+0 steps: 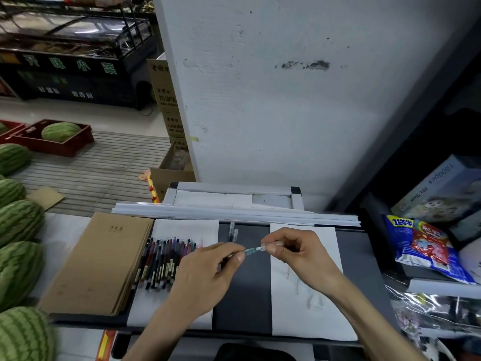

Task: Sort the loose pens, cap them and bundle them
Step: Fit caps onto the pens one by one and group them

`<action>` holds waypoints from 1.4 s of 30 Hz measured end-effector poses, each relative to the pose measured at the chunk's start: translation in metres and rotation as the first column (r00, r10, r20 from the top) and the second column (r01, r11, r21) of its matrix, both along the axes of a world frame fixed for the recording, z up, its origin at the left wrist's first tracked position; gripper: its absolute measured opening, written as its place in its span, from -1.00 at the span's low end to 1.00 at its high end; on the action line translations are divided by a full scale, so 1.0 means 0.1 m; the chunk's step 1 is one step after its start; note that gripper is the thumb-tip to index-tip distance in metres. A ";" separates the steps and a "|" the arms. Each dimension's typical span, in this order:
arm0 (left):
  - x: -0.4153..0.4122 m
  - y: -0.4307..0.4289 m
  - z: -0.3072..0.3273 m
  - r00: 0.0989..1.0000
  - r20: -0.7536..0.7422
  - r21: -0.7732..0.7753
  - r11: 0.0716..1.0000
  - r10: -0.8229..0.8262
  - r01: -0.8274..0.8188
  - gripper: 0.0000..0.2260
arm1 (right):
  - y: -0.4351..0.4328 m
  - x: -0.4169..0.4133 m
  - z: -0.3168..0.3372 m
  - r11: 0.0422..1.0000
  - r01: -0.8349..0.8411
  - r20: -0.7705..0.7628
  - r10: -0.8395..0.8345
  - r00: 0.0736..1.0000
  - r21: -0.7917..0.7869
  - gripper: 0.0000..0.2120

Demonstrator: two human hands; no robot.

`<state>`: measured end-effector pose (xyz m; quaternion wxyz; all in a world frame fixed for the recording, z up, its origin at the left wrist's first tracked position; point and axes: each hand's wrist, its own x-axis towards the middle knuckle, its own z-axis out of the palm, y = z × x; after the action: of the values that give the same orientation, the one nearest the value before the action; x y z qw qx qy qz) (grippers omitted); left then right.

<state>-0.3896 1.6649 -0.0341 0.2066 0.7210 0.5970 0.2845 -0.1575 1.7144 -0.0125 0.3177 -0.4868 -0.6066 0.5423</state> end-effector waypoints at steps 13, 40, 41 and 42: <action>0.16 0.01 -0.01 0.994 -0.104 -0.001 1.000 -0.015 0.015 -0.78 | -0.01 -0.13 -0.19 0.999 0.043 0.133 -0.046 0.990 0.022 -0.80; -0.11 0.40 -1.20 0.964 -0.250 -0.487 0.872 -0.088 -0.046 -0.47 | 0.61 -0.56 -1.45 0.901 0.312 0.386 -0.183 0.904 -0.303 -0.80; -0.11 0.43 -1.24 0.953 -0.277 -0.488 0.872 -0.121 -0.031 -0.47 | 0.64 -0.62 -1.47 0.922 0.279 0.449 -0.136 0.883 -0.268 -0.78; -0.10 0.46 -1.28 0.943 -0.297 -0.490 0.872 -0.151 -0.015 -0.47 | 0.67 -0.67 -1.50 0.934 0.260 0.495 -0.111 0.862 -0.244 -0.77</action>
<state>-0.3996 1.7111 -0.1617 0.2891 0.7037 0.6490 -0.0050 -0.2245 1.7813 -0.1624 0.1329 -0.7038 -0.5252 0.4596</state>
